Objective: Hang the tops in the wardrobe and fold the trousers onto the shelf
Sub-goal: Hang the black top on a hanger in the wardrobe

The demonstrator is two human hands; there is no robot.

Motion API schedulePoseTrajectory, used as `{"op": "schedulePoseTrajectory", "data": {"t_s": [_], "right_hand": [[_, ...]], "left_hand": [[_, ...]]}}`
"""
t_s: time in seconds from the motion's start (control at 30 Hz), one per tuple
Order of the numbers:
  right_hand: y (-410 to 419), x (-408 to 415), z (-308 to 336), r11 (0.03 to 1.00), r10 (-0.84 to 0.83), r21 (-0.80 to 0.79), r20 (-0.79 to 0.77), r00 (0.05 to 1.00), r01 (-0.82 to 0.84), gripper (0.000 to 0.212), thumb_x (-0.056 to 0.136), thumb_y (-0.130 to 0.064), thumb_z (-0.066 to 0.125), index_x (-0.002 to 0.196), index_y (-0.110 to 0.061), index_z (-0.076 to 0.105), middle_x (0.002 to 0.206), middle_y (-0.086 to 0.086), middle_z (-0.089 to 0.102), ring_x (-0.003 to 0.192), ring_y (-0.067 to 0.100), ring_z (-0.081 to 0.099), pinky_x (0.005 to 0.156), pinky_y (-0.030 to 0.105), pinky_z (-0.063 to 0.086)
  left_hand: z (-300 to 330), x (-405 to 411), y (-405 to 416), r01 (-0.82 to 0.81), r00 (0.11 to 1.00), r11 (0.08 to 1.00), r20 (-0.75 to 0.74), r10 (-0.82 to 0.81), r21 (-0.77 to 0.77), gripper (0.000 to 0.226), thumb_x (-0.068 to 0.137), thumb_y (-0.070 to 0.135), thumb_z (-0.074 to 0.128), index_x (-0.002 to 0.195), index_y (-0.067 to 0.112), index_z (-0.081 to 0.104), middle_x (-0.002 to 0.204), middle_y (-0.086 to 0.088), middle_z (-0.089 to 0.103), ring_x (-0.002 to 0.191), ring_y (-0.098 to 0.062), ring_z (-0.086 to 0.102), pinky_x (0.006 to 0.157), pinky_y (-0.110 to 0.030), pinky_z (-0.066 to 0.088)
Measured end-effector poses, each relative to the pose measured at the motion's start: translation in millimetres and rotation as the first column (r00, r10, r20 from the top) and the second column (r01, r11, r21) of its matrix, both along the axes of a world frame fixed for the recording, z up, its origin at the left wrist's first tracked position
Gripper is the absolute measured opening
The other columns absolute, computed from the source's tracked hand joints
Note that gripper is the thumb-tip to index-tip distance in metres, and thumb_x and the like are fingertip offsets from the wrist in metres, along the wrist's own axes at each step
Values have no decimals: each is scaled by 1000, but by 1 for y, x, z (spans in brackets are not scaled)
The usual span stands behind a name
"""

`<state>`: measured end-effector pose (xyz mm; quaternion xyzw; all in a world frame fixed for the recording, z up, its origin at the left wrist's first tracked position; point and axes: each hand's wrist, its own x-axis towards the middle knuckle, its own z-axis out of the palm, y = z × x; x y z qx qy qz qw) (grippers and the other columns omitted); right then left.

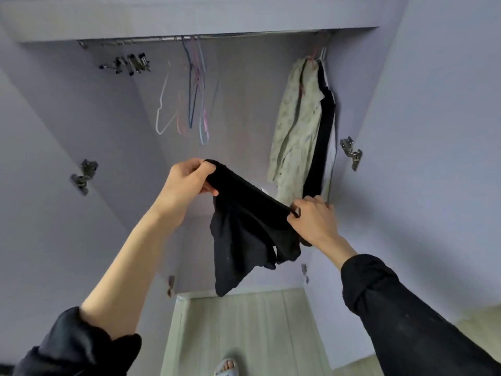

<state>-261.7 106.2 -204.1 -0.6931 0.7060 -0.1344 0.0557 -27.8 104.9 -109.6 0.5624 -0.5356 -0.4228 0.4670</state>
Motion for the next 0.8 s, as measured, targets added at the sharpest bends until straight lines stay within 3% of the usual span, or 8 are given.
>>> {"op": "schedulePoseTrajectory", "data": {"t_s": [0.1, 0.17, 0.27, 0.37, 0.5, 0.57, 0.67, 0.8], "right_hand": [[-29, 11, 6, 997, -49, 66, 45, 998, 46, 25, 92, -29, 52, 111, -16, 62, 111, 4, 59, 113, 26, 46, 96, 43, 37], [-53, 16, 9, 978, -106, 191, 102, 989, 85, 21, 92, -27, 52, 106, -16, 62, 102, 5, 62, 103, 27, 55, 93, 42, 44], [-84, 22, 17, 918, -213, 388, 313, 926, 80, 16, 91, -26, 57, 82, -13, 58, 80, 4, 60, 77, 20, 59, 71, 31, 48], [-123, 45, 26, 899, -292, 435, 526, 799, 42, 10, 89, -18, 61, 85, -10, 60, 74, 2, 57, 69, 15, 56, 68, 27, 45], [-157, 78, 33, 878, -404, 478, 751, 522, -8, 11, 89, -11, 63, 84, -18, 56, 83, 3, 60, 76, 16, 59, 81, 30, 49], [-173, 86, 31, 901, -352, 435, 738, 576, -6, 5, 89, -13, 63, 85, -13, 60, 85, 6, 62, 80, 19, 59, 82, 32, 49], [-195, 89, 29, 930, -217, 366, 584, 782, -15, 16, 88, -20, 64, 97, -7, 67, 92, 3, 63, 90, 18, 58, 81, 29, 45], [-222, 97, 30, 906, -93, 405, 475, 875, -123, 25, 90, -7, 55, 112, -13, 66, 104, 1, 60, 91, 11, 53, 71, 19, 40]], "left_hand": [[-13, 34, -31, -69, 993, 997, 96, 65, 36, 21, 90, 16, 54, 89, -4, 63, 72, -12, 63, 62, -22, 60, 83, -36, 50], [-25, 57, -52, -88, 962, 996, 263, 76, 33, 22, 88, 22, 61, 88, 0, 63, 67, -8, 65, 57, -14, 61, 79, -32, 48], [-42, 84, -83, -34, 762, 995, 647, -33, 90, 20, 85, 27, 66, 81, 8, 63, 73, -5, 67, 70, -15, 58, 67, -25, 44], [-56, 105, -114, -69, 577, 987, 813, -78, 144, 24, 84, 29, 62, 72, 10, 54, 76, -6, 58, 79, -26, 58, 65, -33, 43], [-69, 117, -141, -118, 632, 986, 774, -19, 120, 35, 87, 21, 57, 62, 11, 35, 60, -4, 43, 63, -24, 44, 57, -31, 32], [-71, 125, -154, -137, 661, 981, 750, -12, 137, 29, 88, 19, 56, 65, 14, 39, 64, -4, 48, 69, -27, 47, 64, -31, 37], [-72, 139, -172, -142, 679, 980, 734, -6, 140, 3, 86, 16, 56, 88, 15, 57, 89, -12, 65, 90, -32, 58, 79, -35, 47], [-70, 142, -190, -116, 773, 978, 635, -23, 176, 16, 85, 11, 56, 96, 10, 68, 93, -8, 68, 93, -25, 61, 80, -29, 46]]}}
